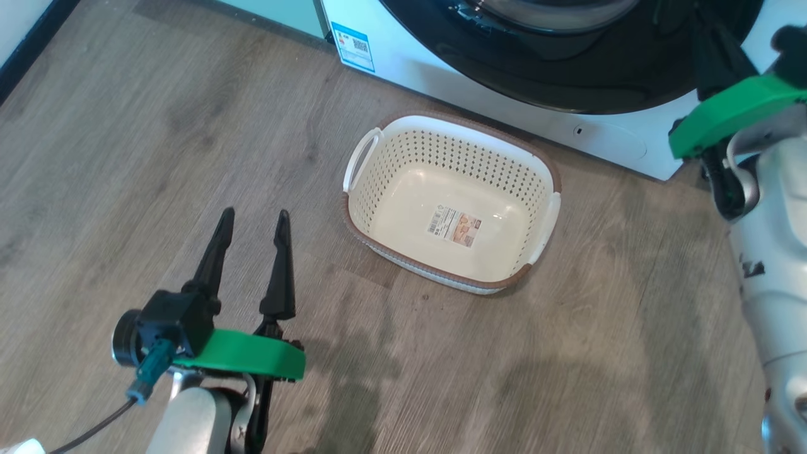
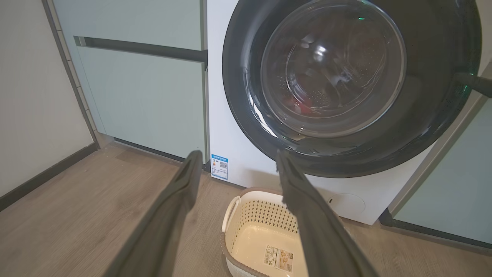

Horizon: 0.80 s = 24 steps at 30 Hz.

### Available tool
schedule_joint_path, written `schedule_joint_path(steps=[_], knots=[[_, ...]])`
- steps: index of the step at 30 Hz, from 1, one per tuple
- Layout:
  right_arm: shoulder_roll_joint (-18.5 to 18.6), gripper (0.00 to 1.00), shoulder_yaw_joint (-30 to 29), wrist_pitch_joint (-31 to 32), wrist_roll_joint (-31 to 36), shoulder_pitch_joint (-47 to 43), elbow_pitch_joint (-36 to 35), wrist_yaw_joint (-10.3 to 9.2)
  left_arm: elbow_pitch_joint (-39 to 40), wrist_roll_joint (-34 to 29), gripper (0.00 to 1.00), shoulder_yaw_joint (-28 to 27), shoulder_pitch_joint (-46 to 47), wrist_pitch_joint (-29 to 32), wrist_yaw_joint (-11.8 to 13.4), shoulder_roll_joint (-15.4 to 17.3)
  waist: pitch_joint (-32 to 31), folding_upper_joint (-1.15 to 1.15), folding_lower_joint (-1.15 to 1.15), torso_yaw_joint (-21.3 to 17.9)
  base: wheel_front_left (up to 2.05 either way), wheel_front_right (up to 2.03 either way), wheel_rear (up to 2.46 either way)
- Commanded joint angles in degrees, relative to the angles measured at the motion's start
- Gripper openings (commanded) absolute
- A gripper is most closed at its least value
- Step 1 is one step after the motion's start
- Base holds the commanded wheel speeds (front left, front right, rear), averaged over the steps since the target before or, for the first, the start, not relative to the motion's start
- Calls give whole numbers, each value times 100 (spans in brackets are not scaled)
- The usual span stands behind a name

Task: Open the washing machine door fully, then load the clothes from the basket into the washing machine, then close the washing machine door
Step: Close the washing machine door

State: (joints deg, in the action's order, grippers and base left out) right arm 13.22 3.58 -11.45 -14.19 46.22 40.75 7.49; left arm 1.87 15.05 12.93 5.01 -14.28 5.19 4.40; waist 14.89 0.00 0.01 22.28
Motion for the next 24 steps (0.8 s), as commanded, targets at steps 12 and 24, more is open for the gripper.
schedule_joint_path(steps=[12, 24], knots=[[175, 0, -41, -212, 71, 874, 413, 0, 217, -151, 100, -274, 322, -71, -163, -90, 241, 0, -1, 50, 0, 0, 0], [495, 0, -182, -227, 236, 1620, 898, 0, 290, -189, 100, -310, 457, -72, -215, -143, 539, 0, -1, 170, 0, 0, 0]])
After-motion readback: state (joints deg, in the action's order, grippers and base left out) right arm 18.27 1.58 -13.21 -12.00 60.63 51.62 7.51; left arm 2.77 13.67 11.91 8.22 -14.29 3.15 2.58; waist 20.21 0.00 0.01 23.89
